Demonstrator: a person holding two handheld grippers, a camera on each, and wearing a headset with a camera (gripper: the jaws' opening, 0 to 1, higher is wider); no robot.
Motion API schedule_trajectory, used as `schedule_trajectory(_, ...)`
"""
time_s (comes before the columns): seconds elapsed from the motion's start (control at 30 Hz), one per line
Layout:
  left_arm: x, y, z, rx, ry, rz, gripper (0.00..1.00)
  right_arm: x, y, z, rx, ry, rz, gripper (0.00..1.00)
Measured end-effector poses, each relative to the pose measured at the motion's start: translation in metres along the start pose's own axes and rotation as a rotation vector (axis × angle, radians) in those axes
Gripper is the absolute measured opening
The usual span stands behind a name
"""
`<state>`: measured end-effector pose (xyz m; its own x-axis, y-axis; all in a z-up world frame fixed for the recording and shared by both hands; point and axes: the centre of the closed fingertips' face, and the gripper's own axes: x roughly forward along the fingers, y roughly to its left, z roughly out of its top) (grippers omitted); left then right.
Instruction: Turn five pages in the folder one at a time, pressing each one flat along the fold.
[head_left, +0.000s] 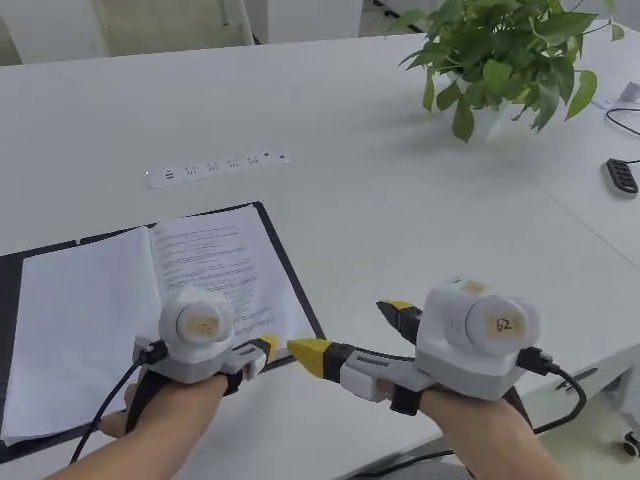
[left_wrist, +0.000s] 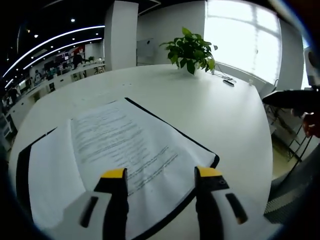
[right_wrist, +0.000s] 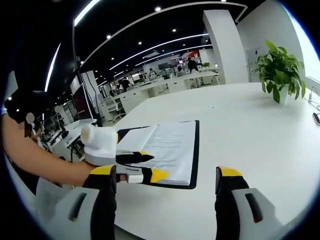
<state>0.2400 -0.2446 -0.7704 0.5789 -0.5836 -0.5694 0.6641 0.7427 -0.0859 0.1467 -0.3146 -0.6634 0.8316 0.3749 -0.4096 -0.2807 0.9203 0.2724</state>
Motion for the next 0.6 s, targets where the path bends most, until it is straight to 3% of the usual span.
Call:
schedule_trajectory(0.07,0.004,0.0,0.001,-0.019,-0.004,0.012,0.51,0.0,0.001,-0.001,0.003,0.003,0.004,0.8)
schedule_trajectory(0.13,0.008,0.003,-0.005,-0.023,0.018,0.03,0.47,0.001,0.001,-0.002,0.001,0.009,0.007,0.8)
schedule_trajectory(0.23,0.008,0.005,-0.009,0.025,0.013,0.062,0.43,0.002,0.002,-0.003,-0.001,0.015,0.011,0.8)
schedule_trajectory(0.6,0.006,0.007,-0.01,0.07,-0.031,0.045,0.31,0.012,0.003,-0.009,0.009,0.037,0.03,0.79)
